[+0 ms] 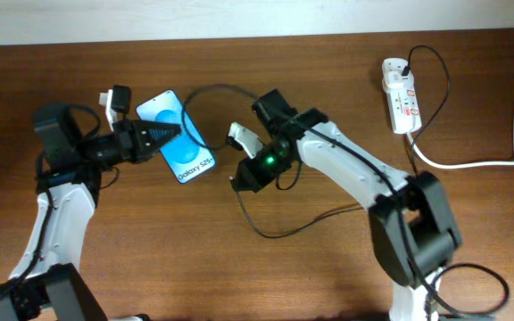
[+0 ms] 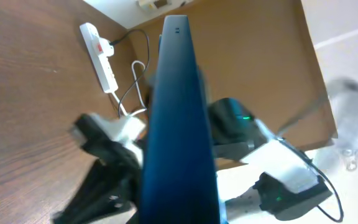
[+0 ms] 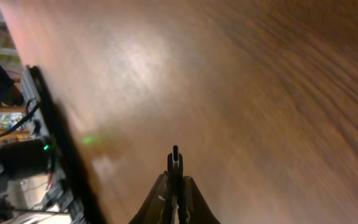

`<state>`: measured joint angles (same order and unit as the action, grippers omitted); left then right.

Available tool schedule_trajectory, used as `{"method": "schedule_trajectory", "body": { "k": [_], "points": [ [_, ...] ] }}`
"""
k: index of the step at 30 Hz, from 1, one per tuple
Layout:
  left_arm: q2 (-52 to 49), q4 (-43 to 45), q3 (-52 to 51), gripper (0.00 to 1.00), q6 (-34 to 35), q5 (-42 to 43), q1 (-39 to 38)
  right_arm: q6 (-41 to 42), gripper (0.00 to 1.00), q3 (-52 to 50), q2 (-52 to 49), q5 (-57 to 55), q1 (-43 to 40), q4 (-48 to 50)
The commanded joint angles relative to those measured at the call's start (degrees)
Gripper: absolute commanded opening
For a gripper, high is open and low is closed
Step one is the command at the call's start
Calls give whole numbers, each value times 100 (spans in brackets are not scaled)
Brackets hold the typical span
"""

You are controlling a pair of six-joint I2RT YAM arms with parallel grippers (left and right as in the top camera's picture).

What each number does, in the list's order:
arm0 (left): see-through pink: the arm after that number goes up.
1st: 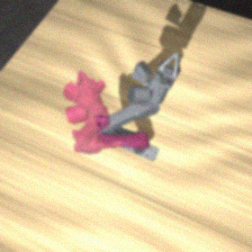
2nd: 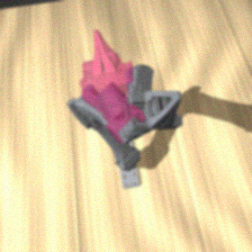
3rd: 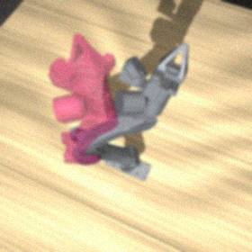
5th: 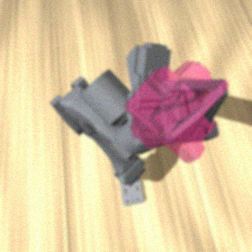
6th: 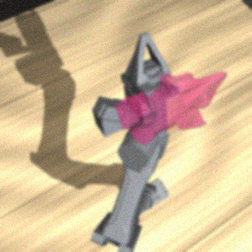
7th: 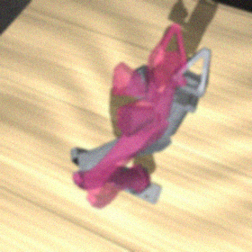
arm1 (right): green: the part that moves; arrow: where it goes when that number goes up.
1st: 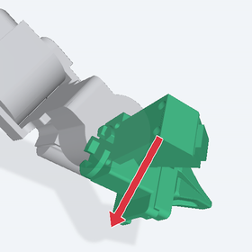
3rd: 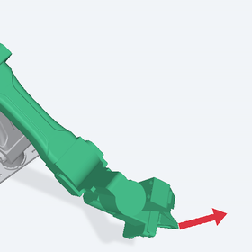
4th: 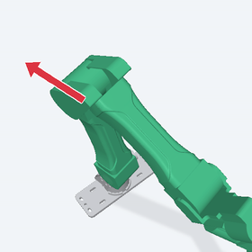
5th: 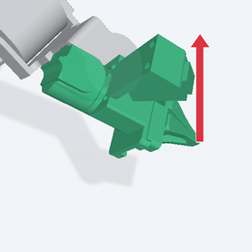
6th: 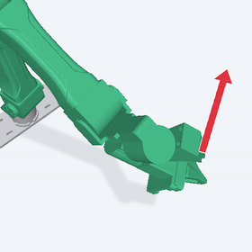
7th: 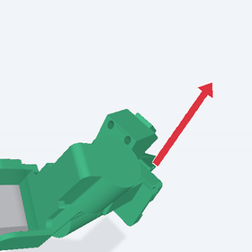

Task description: Plug charger to phone and switch on socket

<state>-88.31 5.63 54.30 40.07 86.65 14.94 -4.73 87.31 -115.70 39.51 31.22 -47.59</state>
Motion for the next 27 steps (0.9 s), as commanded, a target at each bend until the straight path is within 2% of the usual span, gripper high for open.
{"method": "schedule_trajectory", "body": {
  "k": [1,7,10,17,22,27],
  "points": [
    [35,35,13,0,-24,354,339,525,4,-24,-302,-15,-11,435],
    [35,35,13,0,-24,354,881,721,5,-24,-667,-26,33,885],
    [35,35,13,0,-24,354,1139,745,5,-24,-850,-387,42,957],
    [35,37,13,0,-24,354,1231,1198,5,-24,-1043,-1143,317,1211],
    [35,37,13,0,-26,354,1320,1790,17,-26,-1196,-1622,518,1401],
    [35,31,11,0,-24,354,1488,1880,19,-26,-1375,-1799,660,1394]
  ]
}}
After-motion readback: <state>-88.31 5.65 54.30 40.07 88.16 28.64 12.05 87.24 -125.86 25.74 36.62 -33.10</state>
